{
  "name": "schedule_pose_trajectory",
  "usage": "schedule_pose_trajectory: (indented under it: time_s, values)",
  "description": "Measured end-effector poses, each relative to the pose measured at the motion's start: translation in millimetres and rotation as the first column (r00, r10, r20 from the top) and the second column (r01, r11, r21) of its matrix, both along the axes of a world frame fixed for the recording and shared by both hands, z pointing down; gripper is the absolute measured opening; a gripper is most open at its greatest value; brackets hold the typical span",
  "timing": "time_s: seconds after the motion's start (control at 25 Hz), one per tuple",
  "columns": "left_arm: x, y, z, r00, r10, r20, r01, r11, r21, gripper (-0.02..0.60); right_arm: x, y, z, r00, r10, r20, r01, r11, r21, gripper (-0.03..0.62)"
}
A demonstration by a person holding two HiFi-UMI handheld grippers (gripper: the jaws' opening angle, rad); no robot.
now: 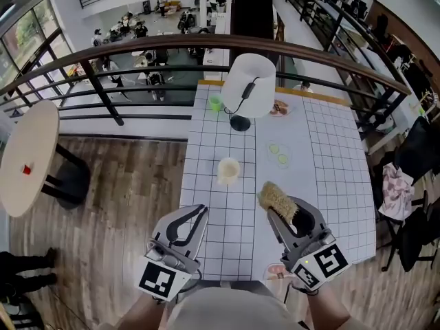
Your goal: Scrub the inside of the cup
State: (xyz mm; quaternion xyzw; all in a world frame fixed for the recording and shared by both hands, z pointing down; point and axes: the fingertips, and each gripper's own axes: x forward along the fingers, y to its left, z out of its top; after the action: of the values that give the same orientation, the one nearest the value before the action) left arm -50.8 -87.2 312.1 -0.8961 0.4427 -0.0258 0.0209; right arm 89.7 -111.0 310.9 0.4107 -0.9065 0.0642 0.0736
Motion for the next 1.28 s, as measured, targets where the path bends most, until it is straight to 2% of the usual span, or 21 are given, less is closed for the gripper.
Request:
schedule_pose_trajectory:
  time_s: [0.24,0.28,0.4,0.52,0.76,0.88,1.04,1.28]
  values:
    - [11,-28,28,0.997,0.044,0.058,-0.042,0.998,-0.036,0.017,-7,-31,17,0.998,-0.037,-0.053,0.036,0.999,-0.009,0.149]
    - [12,-35,34,0.997,0.048,0.064,-0.045,0.998,-0.045,0.026,-9,-37,20,0.997,-0.046,-0.062,0.045,0.999,-0.012,0.149]
    - [18,-57,54,0.995,0.063,0.082,-0.058,0.996,-0.067,0.111,-16,-56,28,0.994,-0.073,-0.079,0.072,0.997,-0.021,0.149]
    - [19,-76,80,0.992,0.063,0.107,-0.053,0.994,-0.091,0.118,-24,-75,38,0.991,-0.096,-0.09,0.093,0.995,-0.029,0.149]
    - [27,-114,143,0.973,0.094,0.213,-0.066,0.988,-0.137,0.13,-38,-112,65,0.989,-0.112,-0.099,0.107,0.993,-0.054,0.149]
    - [28,-132,182,0.974,0.081,0.213,-0.036,0.978,-0.207,0.137,-42,-129,86,0.989,-0.112,-0.098,0.104,0.991,-0.084,0.149]
    - [28,-151,227,0.974,0.051,0.222,0.008,0.967,-0.256,0.135,-46,-152,107,0.99,-0.11,-0.087,0.099,0.987,-0.123,0.149]
    - [33,-160,300,0.949,0.116,0.295,0.01,0.919,-0.394,0.135,-50,-177,135,0.991,-0.107,-0.081,0.093,0.983,-0.157,0.149]
